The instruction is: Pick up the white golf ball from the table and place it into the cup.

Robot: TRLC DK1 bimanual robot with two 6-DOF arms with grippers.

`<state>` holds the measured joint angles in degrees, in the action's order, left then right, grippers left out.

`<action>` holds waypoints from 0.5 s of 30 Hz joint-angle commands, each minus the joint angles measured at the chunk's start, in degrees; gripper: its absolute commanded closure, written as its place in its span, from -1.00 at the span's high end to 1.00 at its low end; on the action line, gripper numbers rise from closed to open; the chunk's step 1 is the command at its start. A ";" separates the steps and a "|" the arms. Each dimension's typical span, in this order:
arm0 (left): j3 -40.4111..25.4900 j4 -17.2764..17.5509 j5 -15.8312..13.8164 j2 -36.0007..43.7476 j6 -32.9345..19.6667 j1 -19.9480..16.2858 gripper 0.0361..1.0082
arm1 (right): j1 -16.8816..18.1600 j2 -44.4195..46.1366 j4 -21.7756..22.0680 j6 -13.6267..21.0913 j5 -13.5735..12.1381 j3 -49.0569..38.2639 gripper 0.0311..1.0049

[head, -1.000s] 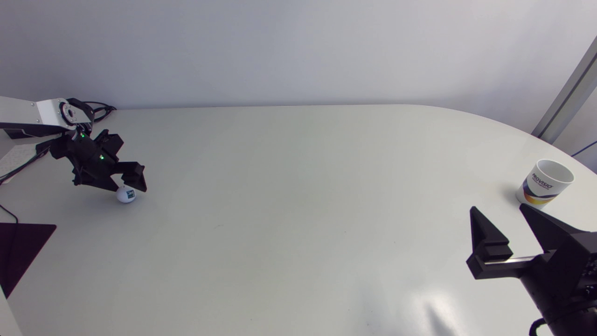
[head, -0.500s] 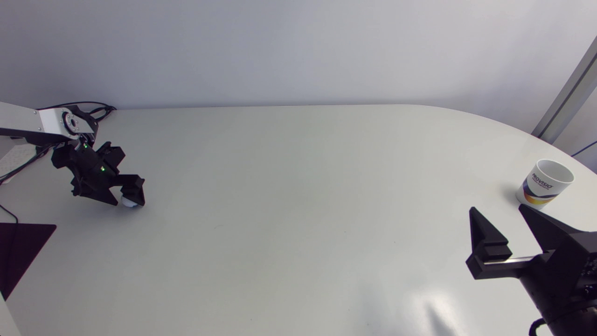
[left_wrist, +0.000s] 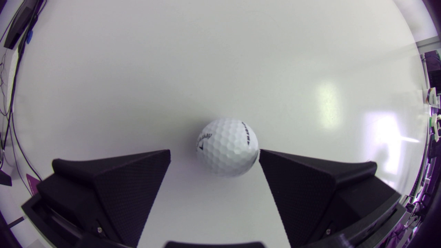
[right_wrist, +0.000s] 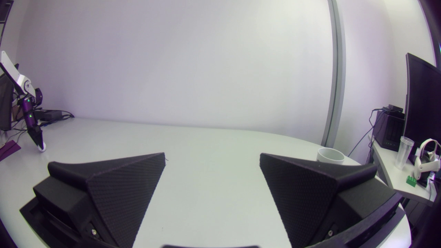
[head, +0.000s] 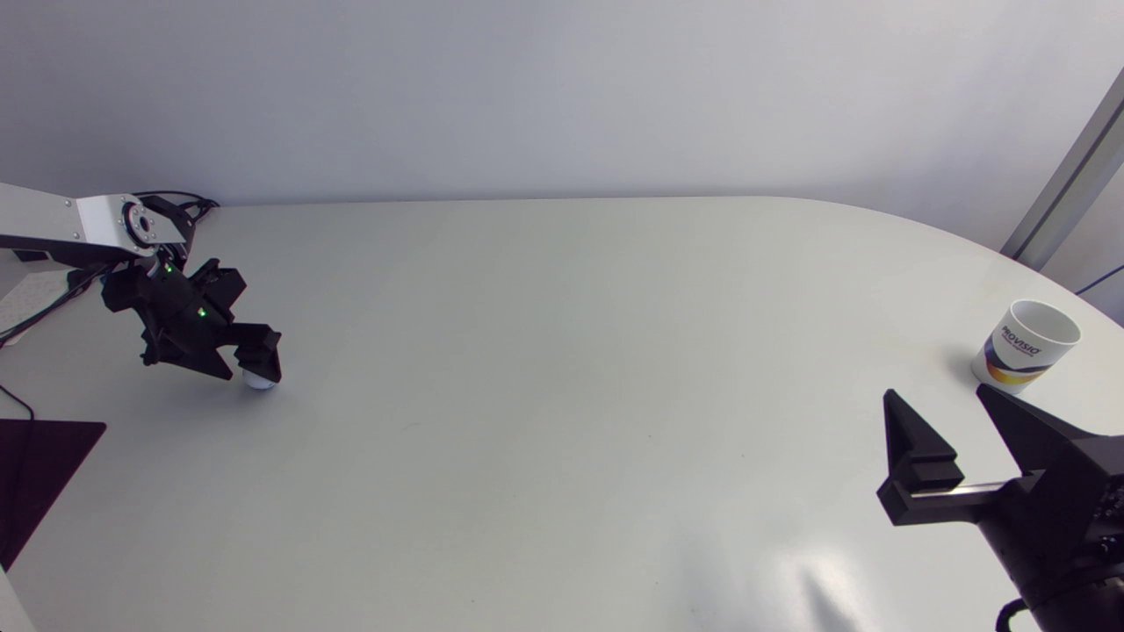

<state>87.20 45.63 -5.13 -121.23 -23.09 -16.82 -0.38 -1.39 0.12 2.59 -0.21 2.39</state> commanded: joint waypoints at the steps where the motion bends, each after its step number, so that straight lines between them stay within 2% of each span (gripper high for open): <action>1: -1.33 -0.54 0.56 0.29 -0.46 0.73 0.74 | 0.03 -0.63 -1.00 0.22 -0.41 -2.39 0.92; 7: -2.65 -1.86 1.52 0.64 0.24 2.58 0.71 | 0.03 -0.63 -1.00 0.22 -0.41 -2.39 0.92; 11: -3.97 -2.38 1.43 1.43 0.94 3.64 0.44 | 0.12 -0.63 -1.00 0.22 -0.41 -2.39 0.92; 15: -5.02 -2.74 1.52 2.67 1.12 4.07 0.31 | 0.03 -0.63 -1.00 0.22 -0.41 -2.39 0.92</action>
<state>83.59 43.05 -3.86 -120.95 -22.85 -13.08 -0.38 -1.39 0.12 2.59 -0.23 2.39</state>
